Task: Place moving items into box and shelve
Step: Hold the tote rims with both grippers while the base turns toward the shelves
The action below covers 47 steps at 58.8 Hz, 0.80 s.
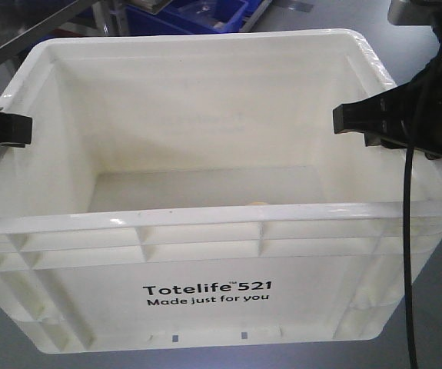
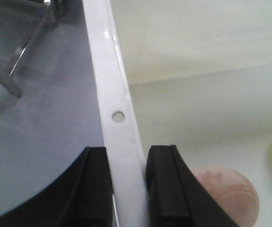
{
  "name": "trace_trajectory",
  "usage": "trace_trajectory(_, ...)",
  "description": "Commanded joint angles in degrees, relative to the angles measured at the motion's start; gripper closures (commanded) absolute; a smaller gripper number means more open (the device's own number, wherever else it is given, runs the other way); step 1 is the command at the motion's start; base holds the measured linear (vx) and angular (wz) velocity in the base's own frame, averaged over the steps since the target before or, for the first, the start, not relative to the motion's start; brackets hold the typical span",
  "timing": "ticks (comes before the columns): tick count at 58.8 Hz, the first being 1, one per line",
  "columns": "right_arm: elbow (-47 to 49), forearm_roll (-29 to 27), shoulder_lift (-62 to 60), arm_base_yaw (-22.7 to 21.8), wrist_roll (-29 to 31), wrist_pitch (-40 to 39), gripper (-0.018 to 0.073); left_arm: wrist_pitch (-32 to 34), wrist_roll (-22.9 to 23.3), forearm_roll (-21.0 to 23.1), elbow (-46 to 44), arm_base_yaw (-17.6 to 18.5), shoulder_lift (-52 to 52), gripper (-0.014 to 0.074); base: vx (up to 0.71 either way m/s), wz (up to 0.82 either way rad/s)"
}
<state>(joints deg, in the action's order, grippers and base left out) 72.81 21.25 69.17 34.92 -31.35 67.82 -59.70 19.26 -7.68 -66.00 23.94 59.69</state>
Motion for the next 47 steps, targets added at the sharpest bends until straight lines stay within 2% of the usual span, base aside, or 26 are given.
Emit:
trace_trajectory(1, 2.22, 5.31, -2.13, -0.05, 0.67, -5.37, 0.0449, 6.69, -0.85, -1.15, -2.33, 0.32, -1.84, 0.0456, 0.14, -0.56)
trace_trajectory(47, 2.22, 5.31, -2.13, -0.05, 0.67, -5.37, 0.0449, 6.69, -0.85, -1.15, -2.33, 0.32, -1.84, 0.0456, 0.16, -0.56)
